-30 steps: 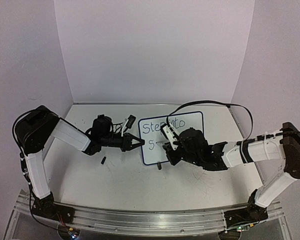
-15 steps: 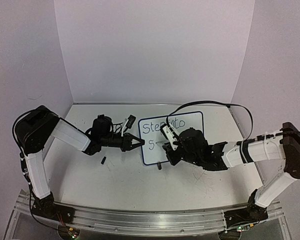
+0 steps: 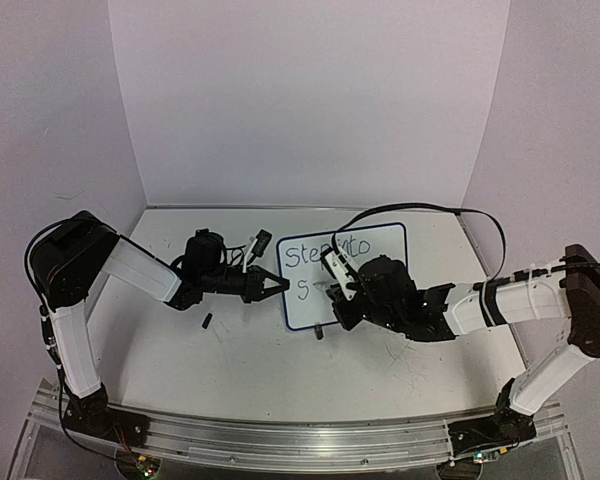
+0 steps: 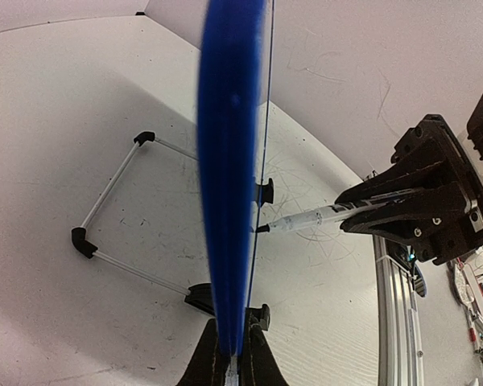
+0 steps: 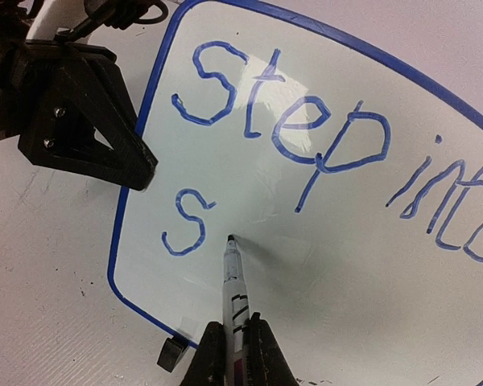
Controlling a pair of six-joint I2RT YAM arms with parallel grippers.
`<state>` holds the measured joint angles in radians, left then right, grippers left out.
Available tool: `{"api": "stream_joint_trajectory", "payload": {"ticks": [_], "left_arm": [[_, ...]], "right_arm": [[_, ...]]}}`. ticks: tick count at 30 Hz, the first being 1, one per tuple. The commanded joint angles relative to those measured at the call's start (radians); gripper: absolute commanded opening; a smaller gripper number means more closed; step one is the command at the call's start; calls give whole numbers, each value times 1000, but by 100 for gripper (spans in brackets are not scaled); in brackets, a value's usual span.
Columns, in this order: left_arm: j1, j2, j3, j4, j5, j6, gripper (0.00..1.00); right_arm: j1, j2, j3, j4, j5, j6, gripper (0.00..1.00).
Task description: Write a sentence on the whiteboard
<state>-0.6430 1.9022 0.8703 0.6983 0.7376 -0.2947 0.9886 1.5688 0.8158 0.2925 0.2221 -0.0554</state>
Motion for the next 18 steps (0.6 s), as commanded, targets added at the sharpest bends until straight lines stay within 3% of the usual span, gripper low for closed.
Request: {"api": "stream_joint_trajectory", "payload": {"ticks": [1, 8, 18], "left_arm": [[9, 5, 13, -79, -79, 33, 0], [9, 10, 13, -81, -76, 34, 0], [9, 8, 19, -84, -72, 35, 0]], "right_arm": [[-1, -27, 20, 40, 0, -6, 0], [-2, -25, 16, 40, -61, -6, 0], [-2, 3, 35, 25, 23, 25, 0]]}}
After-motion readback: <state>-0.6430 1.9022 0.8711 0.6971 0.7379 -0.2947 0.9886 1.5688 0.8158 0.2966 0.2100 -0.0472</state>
